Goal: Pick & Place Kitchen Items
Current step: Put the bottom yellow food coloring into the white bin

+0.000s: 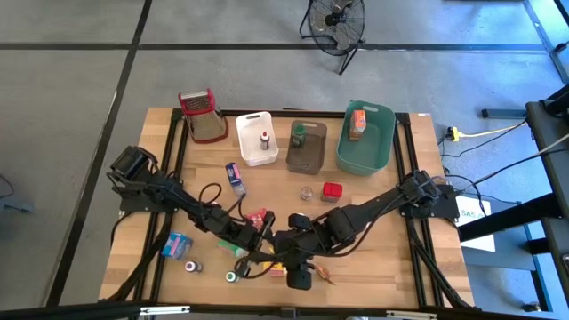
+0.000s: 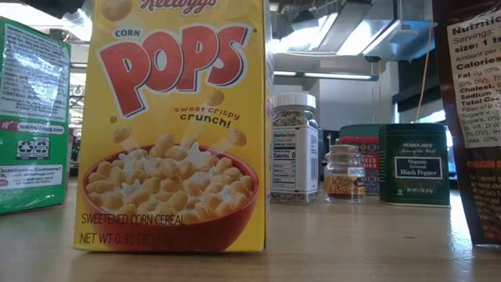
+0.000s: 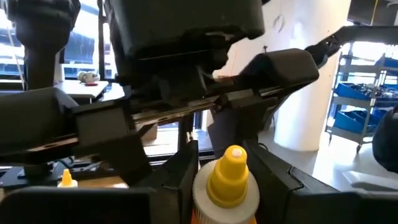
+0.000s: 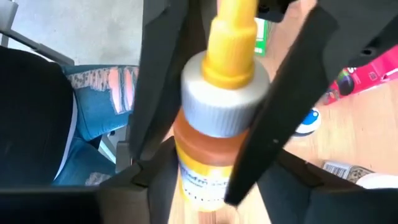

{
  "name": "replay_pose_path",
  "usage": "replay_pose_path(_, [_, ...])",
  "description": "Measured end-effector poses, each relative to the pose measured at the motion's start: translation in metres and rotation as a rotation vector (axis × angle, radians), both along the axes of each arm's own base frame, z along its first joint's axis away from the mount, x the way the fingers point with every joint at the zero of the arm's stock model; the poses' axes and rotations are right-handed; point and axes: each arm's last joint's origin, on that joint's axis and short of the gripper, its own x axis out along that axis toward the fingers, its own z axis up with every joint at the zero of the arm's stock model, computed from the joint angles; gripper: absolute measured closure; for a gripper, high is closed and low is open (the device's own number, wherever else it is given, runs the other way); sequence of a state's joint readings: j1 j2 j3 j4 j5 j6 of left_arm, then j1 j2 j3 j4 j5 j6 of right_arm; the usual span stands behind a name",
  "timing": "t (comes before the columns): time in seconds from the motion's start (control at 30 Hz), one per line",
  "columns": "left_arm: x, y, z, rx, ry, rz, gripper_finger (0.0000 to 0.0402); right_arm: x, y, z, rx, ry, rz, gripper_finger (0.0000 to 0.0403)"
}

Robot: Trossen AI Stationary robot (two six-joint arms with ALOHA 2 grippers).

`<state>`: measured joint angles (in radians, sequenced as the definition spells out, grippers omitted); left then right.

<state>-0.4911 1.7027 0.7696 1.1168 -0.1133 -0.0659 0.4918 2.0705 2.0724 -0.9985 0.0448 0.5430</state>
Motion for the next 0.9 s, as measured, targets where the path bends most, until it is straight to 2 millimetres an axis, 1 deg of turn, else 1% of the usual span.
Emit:
replay_pose_path(0.13, [-0.001,0.000,0.000,0.007,0.041,-0.002,0.0294,-0.004,-0.001,0.001,-0.001,0.028,0.019,0.0180])
replay_pose_path(0.2, [-0.004,0.002,0.004,0.017,0.067,0.001,0.0294,-0.007,-0.003,0.003,-0.030,0.030,-0.012,0.0177])
replay_pose_path(0.3, [-0.010,0.003,0.012,0.052,0.114,-0.001,0.0294,-0.017,-0.006,0.006,-0.090,0.066,-0.085,0.0177])
replay_pose_path(0.4, [-0.023,0.006,0.020,0.105,0.142,-0.003,0.0294,-0.030,-0.006,0.006,-0.144,0.130,-0.152,0.0176])
replay_pose_path(0.5, [-0.042,0.012,0.028,0.174,0.182,0.093,0.0294,-0.042,-0.002,0.005,-0.212,0.168,-0.225,0.0176])
replay_pose_path(0.6, [-0.064,0.026,0.038,0.236,0.216,0.246,0.0294,-0.053,0.004,0.004,-0.269,0.176,-0.279,0.0176])
replay_pose_path(0.7, [-0.086,0.047,0.053,0.276,0.218,0.407,0.0294,-0.061,0.014,0.004,-0.310,0.145,-0.295,0.0176])
replay_pose_path(0.8, [-0.103,0.074,0.065,0.317,0.239,0.602,0.0294,-0.067,0.023,0.005,-0.376,0.080,-0.291,0.0176])
replay_pose_path(0.9, [-0.115,0.107,0.065,0.336,0.294,0.797,0.0294,-0.071,0.027,0.007,-0.498,-0.017,-0.284,0.0176])
